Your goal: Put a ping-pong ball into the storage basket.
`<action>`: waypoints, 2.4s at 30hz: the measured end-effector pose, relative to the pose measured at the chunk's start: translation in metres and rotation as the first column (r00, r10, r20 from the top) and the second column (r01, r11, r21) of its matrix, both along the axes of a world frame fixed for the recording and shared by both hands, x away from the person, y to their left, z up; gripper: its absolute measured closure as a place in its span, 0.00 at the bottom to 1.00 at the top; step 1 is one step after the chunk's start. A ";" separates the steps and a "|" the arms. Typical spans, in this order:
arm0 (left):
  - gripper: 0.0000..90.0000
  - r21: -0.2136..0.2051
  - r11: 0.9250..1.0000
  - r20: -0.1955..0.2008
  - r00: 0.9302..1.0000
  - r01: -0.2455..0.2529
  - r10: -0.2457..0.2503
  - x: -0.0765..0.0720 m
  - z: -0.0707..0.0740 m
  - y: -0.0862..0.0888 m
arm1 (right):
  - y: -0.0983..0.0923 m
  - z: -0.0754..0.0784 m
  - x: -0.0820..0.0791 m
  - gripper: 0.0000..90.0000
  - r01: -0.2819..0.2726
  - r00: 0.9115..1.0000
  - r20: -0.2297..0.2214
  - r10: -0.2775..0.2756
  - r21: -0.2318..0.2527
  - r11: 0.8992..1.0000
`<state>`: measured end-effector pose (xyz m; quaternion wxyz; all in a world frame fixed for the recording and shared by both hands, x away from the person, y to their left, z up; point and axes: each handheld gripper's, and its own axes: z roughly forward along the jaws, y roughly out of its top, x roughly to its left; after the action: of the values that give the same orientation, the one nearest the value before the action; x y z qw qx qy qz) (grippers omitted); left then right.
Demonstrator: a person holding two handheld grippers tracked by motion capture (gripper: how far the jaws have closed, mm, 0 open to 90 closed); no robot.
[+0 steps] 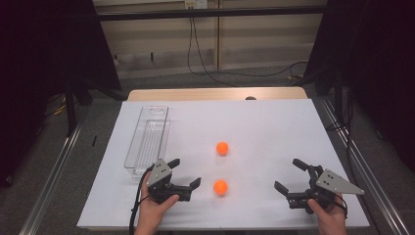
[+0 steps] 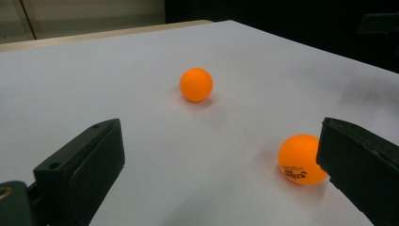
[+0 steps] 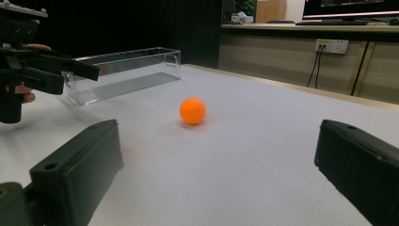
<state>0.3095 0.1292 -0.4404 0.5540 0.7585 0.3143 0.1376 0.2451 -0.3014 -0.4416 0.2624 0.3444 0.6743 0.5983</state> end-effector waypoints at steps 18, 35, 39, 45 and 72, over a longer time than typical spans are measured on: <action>0.02 0.021 1.000 -0.014 1.000 0.006 -0.005 0.000 -0.001 -0.008 | 0.000 0.000 0.000 0.01 -0.002 1.000 -0.001 0.002 0.001 1.000; 0.03 0.033 0.998 -0.038 0.998 0.045 -0.044 0.003 -0.002 -0.016 | 0.000 0.000 0.000 0.01 -0.003 1.000 -0.001 0.003 0.002 1.000; 0.03 0.042 0.997 -0.043 0.998 0.057 -0.056 0.003 -0.002 -0.018 | 0.000 0.000 0.000 0.01 -0.003 1.000 -0.001 0.003 -0.001 1.000; 0.03 0.042 0.997 -0.054 0.996 0.067 -0.065 0.003 -0.003 -0.023 | 0.000 0.000 0.000 0.01 -0.003 1.000 -0.002 0.003 -0.001 1.000; 0.04 0.078 0.992 -0.073 0.993 0.101 -0.095 0.005 -0.004 -0.033 | 0.000 0.000 0.000 0.01 -0.003 1.000 -0.001 0.003 -0.005 1.000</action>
<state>0.3149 0.0963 -0.4447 0.5173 0.7994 0.2898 0.0968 0.2451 -0.3014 -0.4418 0.2617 0.3431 0.6764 0.5970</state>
